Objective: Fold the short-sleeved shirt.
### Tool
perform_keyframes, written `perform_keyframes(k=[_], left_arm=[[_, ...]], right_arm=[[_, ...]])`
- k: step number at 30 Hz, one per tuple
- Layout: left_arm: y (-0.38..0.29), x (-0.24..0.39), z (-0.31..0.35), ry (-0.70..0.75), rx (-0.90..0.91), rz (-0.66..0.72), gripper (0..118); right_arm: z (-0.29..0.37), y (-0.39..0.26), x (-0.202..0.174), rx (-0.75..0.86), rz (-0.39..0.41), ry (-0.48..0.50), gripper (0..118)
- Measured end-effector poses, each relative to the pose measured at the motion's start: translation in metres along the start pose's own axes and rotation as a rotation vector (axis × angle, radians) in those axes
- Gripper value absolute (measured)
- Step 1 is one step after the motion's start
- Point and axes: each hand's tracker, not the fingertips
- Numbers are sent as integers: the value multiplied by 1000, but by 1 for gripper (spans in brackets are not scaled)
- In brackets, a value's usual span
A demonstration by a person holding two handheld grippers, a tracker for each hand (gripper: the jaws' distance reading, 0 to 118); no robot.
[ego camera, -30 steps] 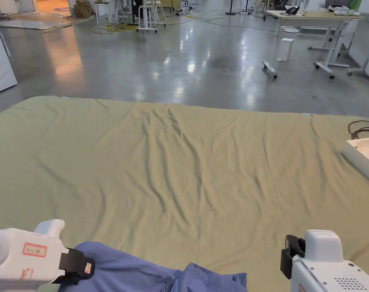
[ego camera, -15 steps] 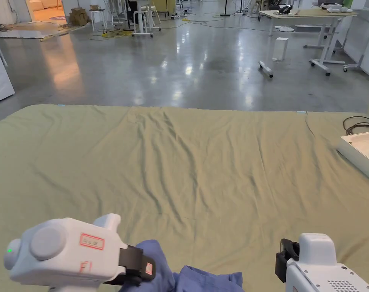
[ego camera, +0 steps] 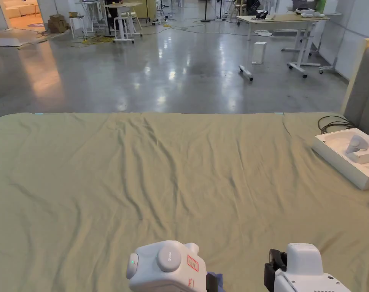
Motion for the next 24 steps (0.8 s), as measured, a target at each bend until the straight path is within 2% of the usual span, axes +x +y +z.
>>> perform_keyframes(k=[3,5,7,11,16,18,20,24], left_arm=[[0,-2,-16,17,-10,-7,29],[-2,-5,-15,-20,-16,23,51],[-6,-7,-6,-91,-16,43,58],[-10,-11,26,-70,67,-22,59],[-18,-28,49,-90,128,-3,58],[-20,-32,45,-103,138,-4,50],[-20,-30,33,-106,126,-6,30],[-18,-18,-4,-123,96,-30,29]], right_arm=[[2,-1,6,1,-4,-11,0],[2,-1,9,-1,-7,-18,0],[3,-1,13,-3,-10,-24,0],[5,0,19,-3,-15,-33,0],[6,2,23,1,-26,-41,0],[6,2,24,3,-29,-43,0],[5,2,24,1,-31,-42,0],[4,2,22,-7,-29,-41,0]])
